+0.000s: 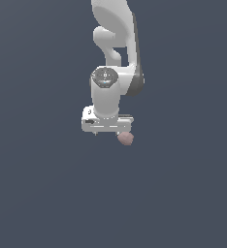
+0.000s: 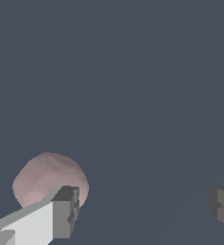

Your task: Pick up the object and move it to a goal position.

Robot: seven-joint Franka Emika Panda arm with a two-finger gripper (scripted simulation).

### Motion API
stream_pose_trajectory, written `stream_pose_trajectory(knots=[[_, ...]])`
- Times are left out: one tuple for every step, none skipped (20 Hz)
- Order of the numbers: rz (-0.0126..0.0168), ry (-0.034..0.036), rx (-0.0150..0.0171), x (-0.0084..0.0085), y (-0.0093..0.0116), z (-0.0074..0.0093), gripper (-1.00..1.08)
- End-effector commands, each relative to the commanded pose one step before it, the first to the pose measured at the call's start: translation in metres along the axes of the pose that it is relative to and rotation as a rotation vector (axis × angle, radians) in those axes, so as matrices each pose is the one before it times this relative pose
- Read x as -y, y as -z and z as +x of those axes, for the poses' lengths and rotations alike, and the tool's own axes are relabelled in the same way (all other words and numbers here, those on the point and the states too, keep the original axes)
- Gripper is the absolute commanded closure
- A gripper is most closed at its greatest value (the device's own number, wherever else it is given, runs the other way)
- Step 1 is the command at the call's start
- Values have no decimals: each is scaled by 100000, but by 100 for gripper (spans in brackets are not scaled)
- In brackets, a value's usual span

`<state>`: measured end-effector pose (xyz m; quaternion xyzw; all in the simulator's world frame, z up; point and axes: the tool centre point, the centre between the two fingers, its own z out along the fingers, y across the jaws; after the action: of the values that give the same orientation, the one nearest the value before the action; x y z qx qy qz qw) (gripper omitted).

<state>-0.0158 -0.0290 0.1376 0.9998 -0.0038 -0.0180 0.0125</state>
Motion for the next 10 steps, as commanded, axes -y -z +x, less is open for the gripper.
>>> stream_pose_trajectory(knots=[[-35, 62, 160, -116, -69, -60, -92], [15, 96, -70, 65, 27, 25, -92], [10, 214, -43, 49, 12, 5, -92], [4, 316, -11, 26, -9, -7, -92], [3, 463, -2, 29, -20, -16, -92], [4, 621, -1, 40, -28, -22, -92], [6, 787, -8, 56, -32, -25, -92], [9, 952, -19, 74, -34, -26, -92], [12, 1115, -29, 91, -37, -28, -92], [14, 1278, -38, 109, -40, -29, -92]])
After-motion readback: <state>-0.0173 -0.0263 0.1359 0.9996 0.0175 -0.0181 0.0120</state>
